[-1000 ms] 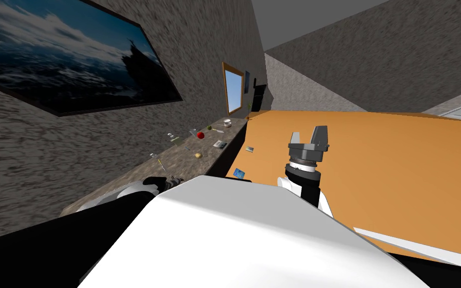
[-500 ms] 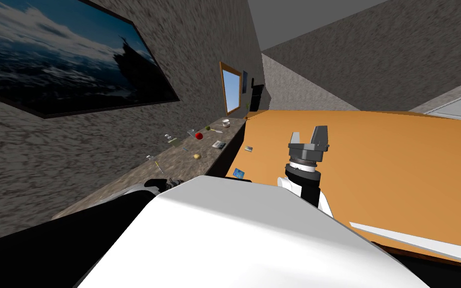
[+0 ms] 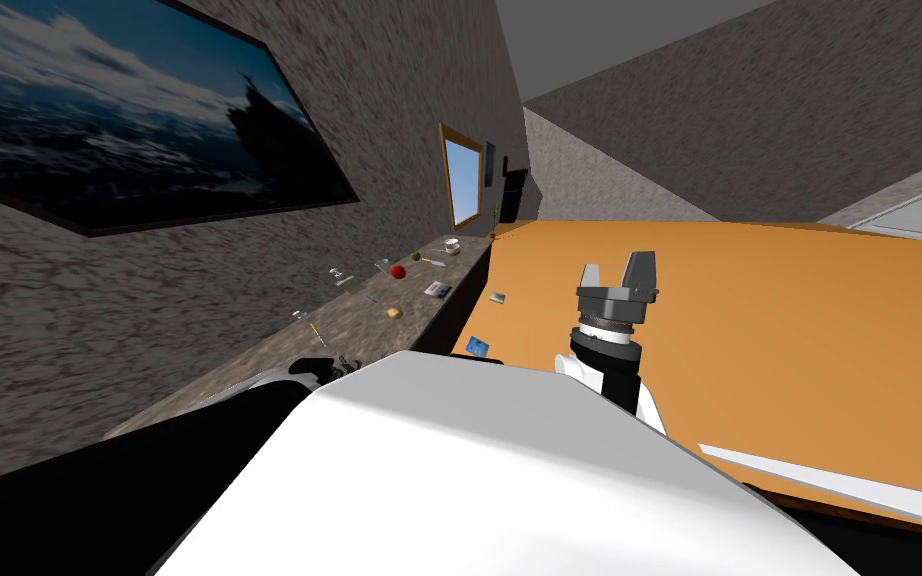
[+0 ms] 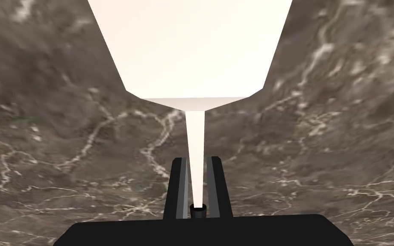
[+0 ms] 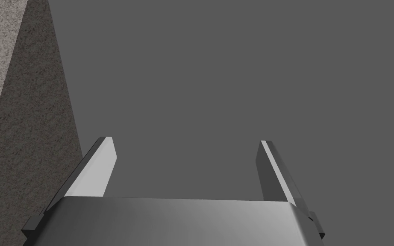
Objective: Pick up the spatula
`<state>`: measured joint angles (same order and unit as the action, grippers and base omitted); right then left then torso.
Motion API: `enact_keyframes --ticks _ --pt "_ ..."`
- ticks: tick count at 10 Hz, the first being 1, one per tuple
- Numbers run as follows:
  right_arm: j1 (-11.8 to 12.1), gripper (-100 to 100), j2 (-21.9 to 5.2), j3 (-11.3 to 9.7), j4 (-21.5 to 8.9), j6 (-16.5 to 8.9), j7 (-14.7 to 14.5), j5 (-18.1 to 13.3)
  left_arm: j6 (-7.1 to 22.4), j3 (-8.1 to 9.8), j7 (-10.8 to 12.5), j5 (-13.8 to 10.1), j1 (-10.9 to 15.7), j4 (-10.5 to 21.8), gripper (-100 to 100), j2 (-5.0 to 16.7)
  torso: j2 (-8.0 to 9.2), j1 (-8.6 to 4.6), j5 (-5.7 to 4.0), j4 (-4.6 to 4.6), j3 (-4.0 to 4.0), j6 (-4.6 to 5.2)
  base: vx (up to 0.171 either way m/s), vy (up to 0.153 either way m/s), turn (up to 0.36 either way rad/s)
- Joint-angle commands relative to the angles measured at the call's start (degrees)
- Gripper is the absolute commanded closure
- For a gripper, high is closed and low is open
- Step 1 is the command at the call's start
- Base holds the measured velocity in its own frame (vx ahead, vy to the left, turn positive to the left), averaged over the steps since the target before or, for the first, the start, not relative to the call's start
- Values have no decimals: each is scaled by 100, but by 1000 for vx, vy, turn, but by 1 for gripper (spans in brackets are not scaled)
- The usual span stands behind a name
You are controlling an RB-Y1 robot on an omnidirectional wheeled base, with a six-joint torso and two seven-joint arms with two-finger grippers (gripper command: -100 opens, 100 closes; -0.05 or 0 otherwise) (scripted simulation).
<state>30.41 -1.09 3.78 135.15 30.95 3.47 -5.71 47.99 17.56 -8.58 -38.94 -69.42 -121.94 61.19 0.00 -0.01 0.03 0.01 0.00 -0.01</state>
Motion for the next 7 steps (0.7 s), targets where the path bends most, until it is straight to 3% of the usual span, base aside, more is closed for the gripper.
enact_keyframes --ticks 1,2,3,5,6,7 --pt "0 0 0 0 0 0 0 0 0 0 0 0 0 0 100 0 0 0 0 0 0 0 0 0 0" --pt "0 0 0 0 0 0 0 0 0 0 0 0 0 0 0 0 0 0 0 0 0 0 0 0 0" --pt "0 0 0 0 0 0 0 0 65 142 36 -56 -119 -171 100 62 0 0 0 0 0 0 -1 -2 79" --pt "0 0 0 0 0 0 0 0 165 315 86 -136 -243 -376 100 161 2 -6 -4 0 1 -2 -3 -6 72" --pt "0 0 0 0 0 0 0 0 115 288 55 -132 -237 -315 100 134 2 -8 -4 0 1 -1 0 0 0" --pt "0 0 0 0 0 0 0 0 128 301 62 -137 -245 -332 0 139 1 -4 -1 0 1 0 0 0 0"
